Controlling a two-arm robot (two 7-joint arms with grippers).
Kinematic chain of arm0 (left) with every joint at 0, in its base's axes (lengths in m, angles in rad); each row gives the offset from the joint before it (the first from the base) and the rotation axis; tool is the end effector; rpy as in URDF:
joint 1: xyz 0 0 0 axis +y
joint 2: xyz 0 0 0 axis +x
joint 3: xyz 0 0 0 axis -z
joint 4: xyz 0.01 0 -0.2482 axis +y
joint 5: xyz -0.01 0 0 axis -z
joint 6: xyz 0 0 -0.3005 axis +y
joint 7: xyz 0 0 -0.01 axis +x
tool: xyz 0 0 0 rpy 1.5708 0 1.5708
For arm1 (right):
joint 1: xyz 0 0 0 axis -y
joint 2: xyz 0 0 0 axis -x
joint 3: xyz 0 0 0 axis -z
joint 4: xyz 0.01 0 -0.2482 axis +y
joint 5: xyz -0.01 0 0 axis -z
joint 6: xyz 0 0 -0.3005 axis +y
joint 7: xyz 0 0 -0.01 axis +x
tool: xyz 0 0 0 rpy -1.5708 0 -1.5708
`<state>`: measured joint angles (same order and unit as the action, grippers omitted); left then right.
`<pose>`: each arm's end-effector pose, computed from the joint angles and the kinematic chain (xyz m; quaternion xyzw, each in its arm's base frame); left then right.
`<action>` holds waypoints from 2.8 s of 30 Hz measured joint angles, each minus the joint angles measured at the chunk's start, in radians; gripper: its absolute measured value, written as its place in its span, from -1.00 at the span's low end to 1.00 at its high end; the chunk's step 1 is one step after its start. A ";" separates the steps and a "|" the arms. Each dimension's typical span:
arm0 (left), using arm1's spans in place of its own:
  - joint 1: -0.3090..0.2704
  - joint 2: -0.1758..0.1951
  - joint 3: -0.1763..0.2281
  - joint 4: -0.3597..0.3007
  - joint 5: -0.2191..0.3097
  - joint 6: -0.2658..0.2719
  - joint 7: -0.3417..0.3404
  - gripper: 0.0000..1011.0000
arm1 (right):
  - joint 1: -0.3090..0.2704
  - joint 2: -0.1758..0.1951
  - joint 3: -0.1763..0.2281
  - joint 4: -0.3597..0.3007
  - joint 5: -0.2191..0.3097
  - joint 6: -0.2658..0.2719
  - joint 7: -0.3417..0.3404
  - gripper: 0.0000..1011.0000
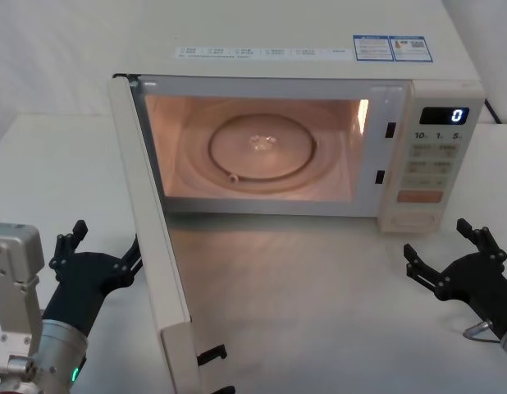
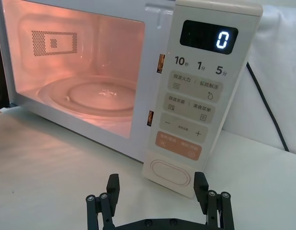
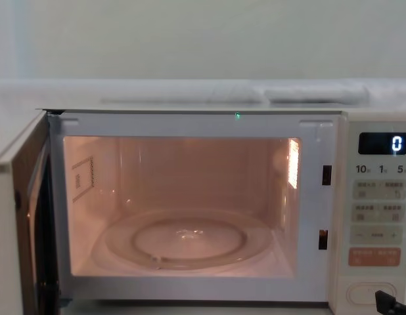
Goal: Press the button to open the microwave door with one hand; close the microwave door with the other hand.
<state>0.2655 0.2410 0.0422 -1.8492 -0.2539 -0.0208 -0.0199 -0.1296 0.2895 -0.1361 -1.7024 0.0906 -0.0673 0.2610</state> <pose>0.2553 0.0284 -0.2461 -0.0174 0.0065 0.6616 0.7497 0.2850 -0.0204 -0.2590 -0.0557 -0.0689 -0.5346 0.8405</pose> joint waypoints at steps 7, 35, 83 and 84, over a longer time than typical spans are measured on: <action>0.000 0.000 0.000 0.000 0.000 0.000 0.000 0.98 | 0.000 -0.001 0.001 0.000 0.000 0.000 0.000 0.98; 0.000 0.000 0.000 0.000 0.000 0.000 0.000 0.98 | 0.000 -0.003 0.002 0.001 0.000 -0.001 -0.001 0.98; 0.000 0.000 0.000 0.000 0.000 0.000 0.000 0.98 | 0.000 -0.003 0.002 0.001 0.000 -0.001 -0.001 0.98; 0.000 0.000 0.000 0.000 0.000 0.000 0.000 0.98 | 0.000 -0.003 0.002 0.001 0.000 -0.001 -0.001 0.98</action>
<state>0.2655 0.2410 0.0422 -1.8492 -0.2539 -0.0208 -0.0199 -0.1295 0.2868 -0.1344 -1.7012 0.0908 -0.0684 0.2598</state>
